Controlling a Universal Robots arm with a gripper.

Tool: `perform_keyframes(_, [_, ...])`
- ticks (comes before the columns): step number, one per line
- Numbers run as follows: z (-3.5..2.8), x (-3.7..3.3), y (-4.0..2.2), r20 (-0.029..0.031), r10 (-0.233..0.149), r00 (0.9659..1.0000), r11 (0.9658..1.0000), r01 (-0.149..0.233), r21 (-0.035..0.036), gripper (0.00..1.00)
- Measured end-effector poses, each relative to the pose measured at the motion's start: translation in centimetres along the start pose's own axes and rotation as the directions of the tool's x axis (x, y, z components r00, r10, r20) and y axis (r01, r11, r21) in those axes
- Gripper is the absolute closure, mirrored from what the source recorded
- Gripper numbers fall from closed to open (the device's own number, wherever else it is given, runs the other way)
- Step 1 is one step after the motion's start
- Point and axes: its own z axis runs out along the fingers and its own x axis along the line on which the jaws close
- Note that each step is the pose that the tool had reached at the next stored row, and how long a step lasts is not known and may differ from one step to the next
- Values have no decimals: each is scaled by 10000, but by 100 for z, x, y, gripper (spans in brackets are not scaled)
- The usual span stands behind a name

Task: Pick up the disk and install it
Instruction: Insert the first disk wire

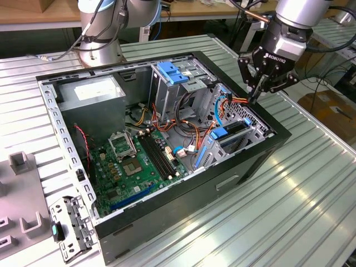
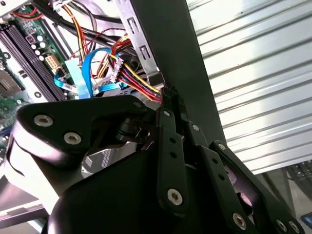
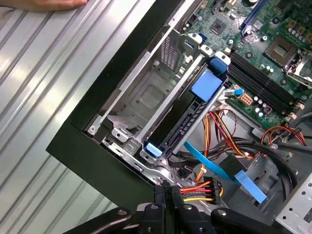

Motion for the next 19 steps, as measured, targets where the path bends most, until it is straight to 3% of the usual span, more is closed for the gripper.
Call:
perform_keyframes(3, [-1,-35,50,0,29,10000,10000,-29,-2,83])
perform_keyframes(7, [-1,-37,52,6,494,9988,9988,-494,-20,83])
perform_keyframes(10, [0,-37,52,14,966,9953,9953,-966,-37,83])
perform_keyframes(14, [2,-38,53,26,1675,9859,9859,-1674,-63,83])
perform_keyframes(19, [2,-63,88,28,1829,9831,9831,-1829,-69,83])
